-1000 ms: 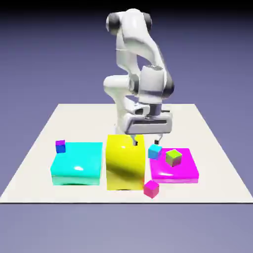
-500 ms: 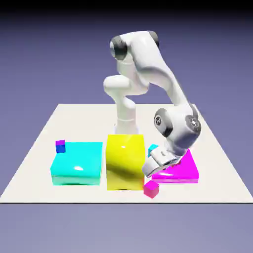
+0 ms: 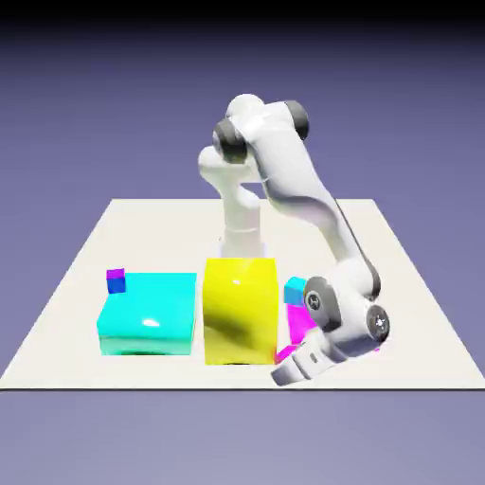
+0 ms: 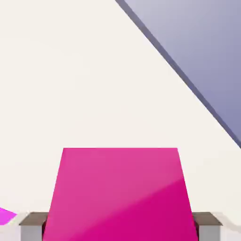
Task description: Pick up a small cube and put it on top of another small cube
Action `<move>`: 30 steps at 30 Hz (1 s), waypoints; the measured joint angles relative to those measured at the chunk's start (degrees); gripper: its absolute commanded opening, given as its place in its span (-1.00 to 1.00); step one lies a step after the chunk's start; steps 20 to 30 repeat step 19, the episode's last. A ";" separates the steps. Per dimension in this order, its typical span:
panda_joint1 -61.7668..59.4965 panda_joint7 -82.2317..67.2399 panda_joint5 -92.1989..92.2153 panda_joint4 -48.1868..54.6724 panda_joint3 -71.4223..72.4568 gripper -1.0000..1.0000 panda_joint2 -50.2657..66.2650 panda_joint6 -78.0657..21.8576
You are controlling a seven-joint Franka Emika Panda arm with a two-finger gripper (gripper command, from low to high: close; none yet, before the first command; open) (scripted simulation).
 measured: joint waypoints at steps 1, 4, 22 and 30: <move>0.50 -0.62 0.75 1.92 0.48 -1.00 -0.70 -2.49; -1.83 6.09 6.78 -2.61 6.43 -1.00 -6.27 -4.59; -8.24 22.58 18.99 -22.86 19.23 1.00 -18.17 0.91; -8.24 22.58 18.99 -22.86 19.23 1.00 -18.17 0.91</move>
